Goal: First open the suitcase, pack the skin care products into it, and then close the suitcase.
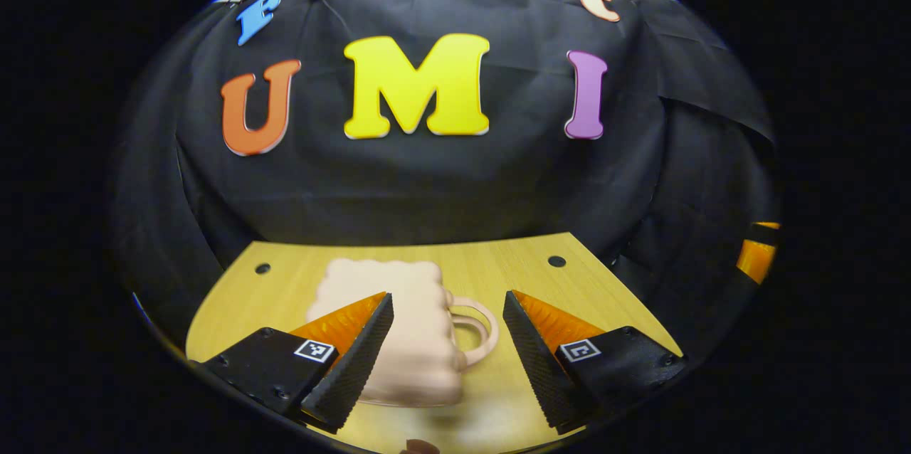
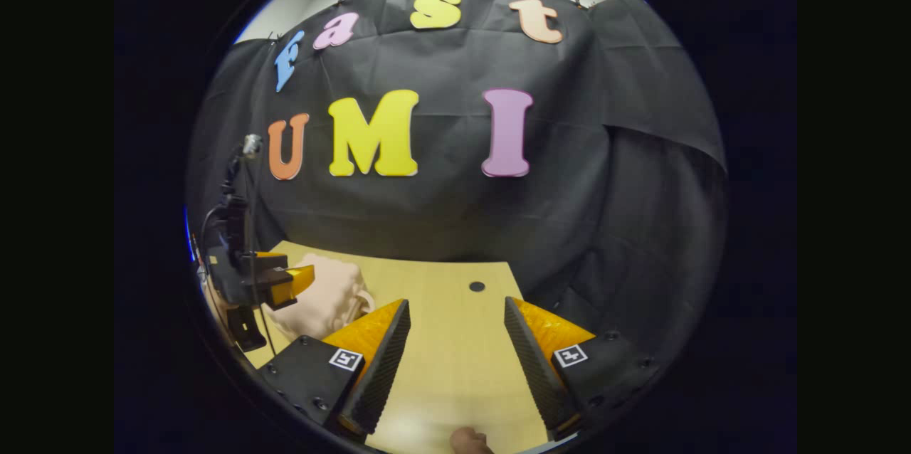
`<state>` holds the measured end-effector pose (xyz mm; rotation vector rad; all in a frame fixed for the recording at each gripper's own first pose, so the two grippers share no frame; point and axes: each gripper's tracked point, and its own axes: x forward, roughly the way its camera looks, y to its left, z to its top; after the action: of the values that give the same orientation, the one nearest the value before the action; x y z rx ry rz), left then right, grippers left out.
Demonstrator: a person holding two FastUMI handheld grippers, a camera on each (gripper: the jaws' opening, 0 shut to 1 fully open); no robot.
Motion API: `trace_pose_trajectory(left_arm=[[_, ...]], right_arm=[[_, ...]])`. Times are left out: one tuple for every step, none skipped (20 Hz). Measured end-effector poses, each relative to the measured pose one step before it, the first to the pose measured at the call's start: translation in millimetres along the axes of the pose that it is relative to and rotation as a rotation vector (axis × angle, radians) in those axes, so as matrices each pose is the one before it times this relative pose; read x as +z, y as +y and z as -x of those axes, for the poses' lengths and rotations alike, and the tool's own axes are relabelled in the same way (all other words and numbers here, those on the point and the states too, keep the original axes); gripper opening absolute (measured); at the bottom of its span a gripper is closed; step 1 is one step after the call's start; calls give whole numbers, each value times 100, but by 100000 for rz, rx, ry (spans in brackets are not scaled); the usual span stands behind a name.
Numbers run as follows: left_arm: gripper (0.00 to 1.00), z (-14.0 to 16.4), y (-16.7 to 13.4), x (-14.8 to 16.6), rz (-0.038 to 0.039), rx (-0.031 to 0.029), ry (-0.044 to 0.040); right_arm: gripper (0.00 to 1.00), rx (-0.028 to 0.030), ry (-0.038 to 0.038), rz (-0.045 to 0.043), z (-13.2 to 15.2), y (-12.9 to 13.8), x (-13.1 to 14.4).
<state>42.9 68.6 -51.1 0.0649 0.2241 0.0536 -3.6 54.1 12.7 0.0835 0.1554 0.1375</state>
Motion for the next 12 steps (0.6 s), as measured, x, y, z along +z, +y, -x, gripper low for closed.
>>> trace_pose_trajectory(left_arm=[[98, 995, 1379, 1237, -1586, 2003, -4586], [99, 897, 1002, 838, -728, 1353, -3418], [98, 802, 1004, 729, -229, 1217, -2664], [98, 749, 834, 646, 571, 684, -1775], [98, 654, 903, 418, 837, 1236, -834], [98, 680, 1030, 411, 1055, 1275, -915], [98, 606, 820, 379, 1517, 1027, -989], [98, 721, 1301, 623, 1628, 999, -1077], [98, 677, 962, 137, 1978, 1073, -340], [98, 558, 745, -98, 2002, 916, 187], [98, 382, 766, -315, 1741, 968, 343], [98, 144, 536, -420, 1671, 672, -34]], right_arm=[[79, 1469, -1672, -1003, -552, 1809, 939], [79, 1136, -1568, -636, -552, 1639, 803], [76, 1555, -1434, -347, -461, 1669, 728], [78, 1138, -1122, 17, -451, 1565, 422], [77, 1308, -602, -67, -246, 1394, 326], [78, 2475, -522, -456, -84, 1546, 275], [79, 2977, -577, -807, 35, 1470, 274], [79, 2957, -869, -919, -1, 1355, 254], [79, 2043, -823, -518, -3, 1109, 150], [79, 675, -704, -71, 66, 622, 88], [78, 415, -908, 493, -109, 581, 111], [79, 1159, -1173, 1452, -138, 842, -61]])
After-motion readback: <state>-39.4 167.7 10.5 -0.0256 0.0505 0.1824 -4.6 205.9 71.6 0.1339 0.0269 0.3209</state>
